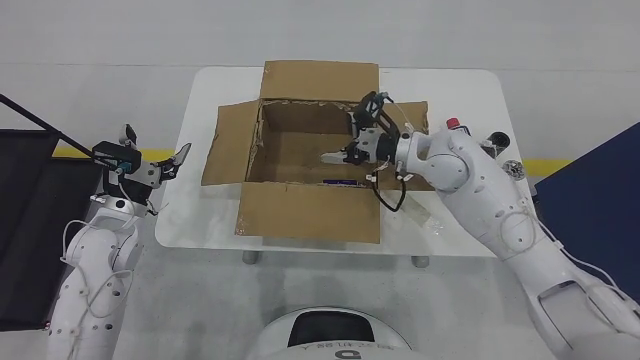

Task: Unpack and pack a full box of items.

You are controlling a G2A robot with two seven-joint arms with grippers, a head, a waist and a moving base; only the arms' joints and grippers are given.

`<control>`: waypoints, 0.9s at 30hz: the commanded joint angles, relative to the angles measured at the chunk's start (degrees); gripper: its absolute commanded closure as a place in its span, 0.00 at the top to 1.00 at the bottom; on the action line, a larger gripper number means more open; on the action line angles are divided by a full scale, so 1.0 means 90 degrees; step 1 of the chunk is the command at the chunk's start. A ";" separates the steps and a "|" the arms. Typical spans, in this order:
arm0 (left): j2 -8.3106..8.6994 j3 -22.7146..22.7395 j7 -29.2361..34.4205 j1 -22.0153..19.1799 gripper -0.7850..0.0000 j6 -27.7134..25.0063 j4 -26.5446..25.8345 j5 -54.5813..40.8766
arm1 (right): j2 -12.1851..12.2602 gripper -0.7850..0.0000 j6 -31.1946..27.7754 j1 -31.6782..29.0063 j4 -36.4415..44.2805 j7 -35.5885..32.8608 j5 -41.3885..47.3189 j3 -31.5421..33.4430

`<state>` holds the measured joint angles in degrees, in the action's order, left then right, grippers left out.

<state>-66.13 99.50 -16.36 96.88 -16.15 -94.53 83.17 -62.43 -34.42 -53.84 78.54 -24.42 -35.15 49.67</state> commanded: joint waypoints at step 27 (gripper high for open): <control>0.0000 0.0000 0.0000 0.0000 1.00 0.0000 0.0000 0.0000 | -0.1057 1.00 -0.0128 0.1697 -0.0871 -0.2420 -0.0004 -0.2086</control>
<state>-66.13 99.50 -16.36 96.88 -16.15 -94.53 83.17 -71.94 -35.16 -38.45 70.57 -46.11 -35.34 30.85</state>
